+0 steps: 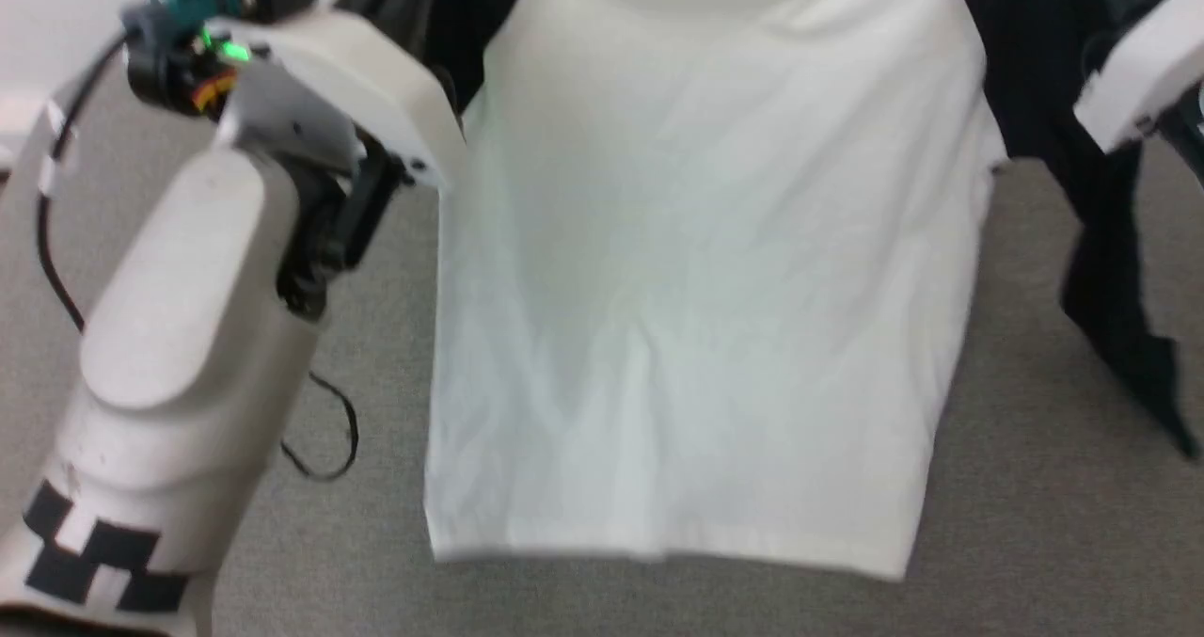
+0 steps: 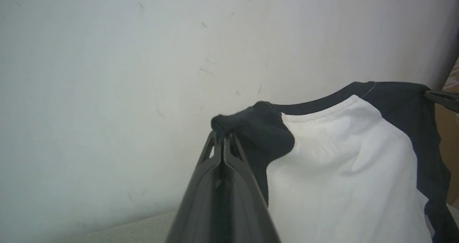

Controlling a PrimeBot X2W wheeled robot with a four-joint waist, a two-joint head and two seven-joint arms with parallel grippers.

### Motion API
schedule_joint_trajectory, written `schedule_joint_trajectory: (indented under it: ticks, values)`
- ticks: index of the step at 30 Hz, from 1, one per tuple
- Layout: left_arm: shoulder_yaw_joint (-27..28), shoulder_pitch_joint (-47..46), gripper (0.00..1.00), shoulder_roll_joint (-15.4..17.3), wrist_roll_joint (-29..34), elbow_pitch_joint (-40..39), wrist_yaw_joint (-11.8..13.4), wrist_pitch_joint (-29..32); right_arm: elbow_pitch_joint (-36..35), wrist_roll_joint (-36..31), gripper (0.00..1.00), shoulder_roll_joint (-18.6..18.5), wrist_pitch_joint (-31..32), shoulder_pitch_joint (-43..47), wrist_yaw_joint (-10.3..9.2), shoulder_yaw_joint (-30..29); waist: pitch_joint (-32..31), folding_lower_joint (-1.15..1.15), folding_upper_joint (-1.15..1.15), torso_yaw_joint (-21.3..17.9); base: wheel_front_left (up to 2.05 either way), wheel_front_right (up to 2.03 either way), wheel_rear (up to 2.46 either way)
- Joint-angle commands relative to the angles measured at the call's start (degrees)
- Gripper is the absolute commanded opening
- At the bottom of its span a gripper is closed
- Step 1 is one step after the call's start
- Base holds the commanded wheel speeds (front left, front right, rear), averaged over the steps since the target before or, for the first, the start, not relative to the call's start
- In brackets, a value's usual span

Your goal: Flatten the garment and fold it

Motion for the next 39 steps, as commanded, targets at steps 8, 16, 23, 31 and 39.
schedule_joint_trajectory:
  ticks: [8, 16, 23, 31, 39]
  values:
    - [1.11, -10.90, 0.00, -0.12, 0.11, 6.03, -0.76, 2.98, 0.92, -3.75, 0.00, 4.99, 4.18, -7.66, -0.12, -1.78, -10.47, 0.01, 0.00, -4.32, 0.00, 0.00, 0.00]
    - [1.67, -16.39, 0.00, 0.34, -0.82, 8.48, -0.58, 7.15, -0.23, -2.50, 0.00, 6.76, 9.01, -11.53, -0.12, -1.65, -10.07, 0.01, 0.00, -5.28, 0.00, 0.00, 0.00]
    - [1.11, -18.39, 0.00, 1.37, -0.86, 7.37, 0.72, 12.22, -2.02, -0.96, 0.00, 5.92, 13.08, -14.23, -0.12, -1.50, -5.74, 0.01, 0.00, -6.43, 0.00, 0.00, 0.00]
    - [1.99, -26.46, 0.00, -1.50, 0.91, 7.44, 5.36, 12.52, -0.36, -1.76, 0.00, 5.37, 15.52, -21.57, -0.12, -3.69, 7.56, 0.01, 0.00, -6.64, 0.00, 0.00, 0.00]
    - [2.32, -42.35, 0.00, -6.37, 6.31, 12.88, 8.80, 4.17, 4.95, -8.01, 0.00, 5.84, 10.66, -35.87, -0.12, -4.18, 20.26, 0.01, 0.00, -5.53, 0.00, 0.00, 0.00]
